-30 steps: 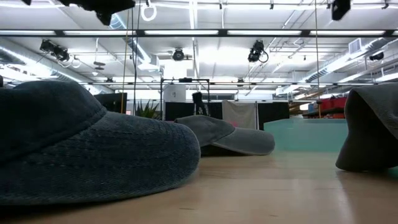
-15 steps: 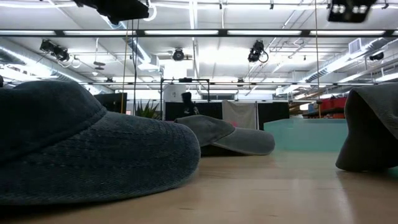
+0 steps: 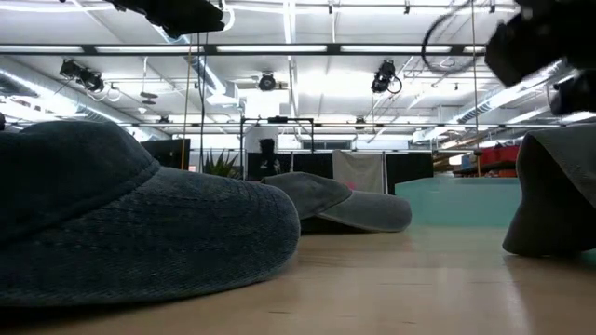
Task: Pick & Place hat
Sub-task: Put the bottom gray cap into the green bin
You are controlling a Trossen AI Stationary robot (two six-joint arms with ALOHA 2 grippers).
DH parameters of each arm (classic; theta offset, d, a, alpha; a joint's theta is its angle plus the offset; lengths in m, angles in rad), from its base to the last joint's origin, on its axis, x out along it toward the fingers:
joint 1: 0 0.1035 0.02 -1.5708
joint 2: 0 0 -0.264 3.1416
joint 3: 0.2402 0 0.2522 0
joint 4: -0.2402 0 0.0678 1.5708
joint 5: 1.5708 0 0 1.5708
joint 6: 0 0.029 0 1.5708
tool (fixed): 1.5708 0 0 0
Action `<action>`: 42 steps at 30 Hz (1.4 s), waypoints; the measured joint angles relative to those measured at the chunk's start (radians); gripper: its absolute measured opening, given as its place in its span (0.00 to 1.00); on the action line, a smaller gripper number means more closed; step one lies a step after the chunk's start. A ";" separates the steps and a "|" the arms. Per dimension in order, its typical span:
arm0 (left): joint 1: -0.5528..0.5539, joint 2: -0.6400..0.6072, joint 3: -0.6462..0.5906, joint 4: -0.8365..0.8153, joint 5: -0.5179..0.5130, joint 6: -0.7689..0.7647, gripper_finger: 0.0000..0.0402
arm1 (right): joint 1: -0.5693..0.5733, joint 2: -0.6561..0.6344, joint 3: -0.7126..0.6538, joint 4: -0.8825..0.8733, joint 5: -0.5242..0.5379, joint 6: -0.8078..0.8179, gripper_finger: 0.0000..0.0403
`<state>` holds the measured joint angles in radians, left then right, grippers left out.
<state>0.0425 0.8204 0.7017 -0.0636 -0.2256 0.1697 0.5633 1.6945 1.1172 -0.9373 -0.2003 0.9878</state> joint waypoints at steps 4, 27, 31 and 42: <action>0.000 0.000 0.000 -0.019 0.000 -0.001 0.53 | 0.012 0.072 0.002 0.004 0.033 0.023 0.50; 0.000 0.000 0.000 0.004 0.000 0.060 0.53 | -0.073 -0.112 0.335 -0.600 0.352 0.043 0.01; 0.000 0.000 0.000 0.012 0.000 0.060 0.53 | -0.181 -0.218 0.321 -0.632 0.512 0.026 0.00; 0.000 0.000 0.000 0.010 0.000 0.059 0.52 | -0.583 -0.493 0.161 -0.614 0.741 -0.168 0.00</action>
<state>0.0425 0.8199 0.7017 -0.0538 -0.2253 0.2282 -0.0194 1.2010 1.2784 -1.5517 0.5403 0.8202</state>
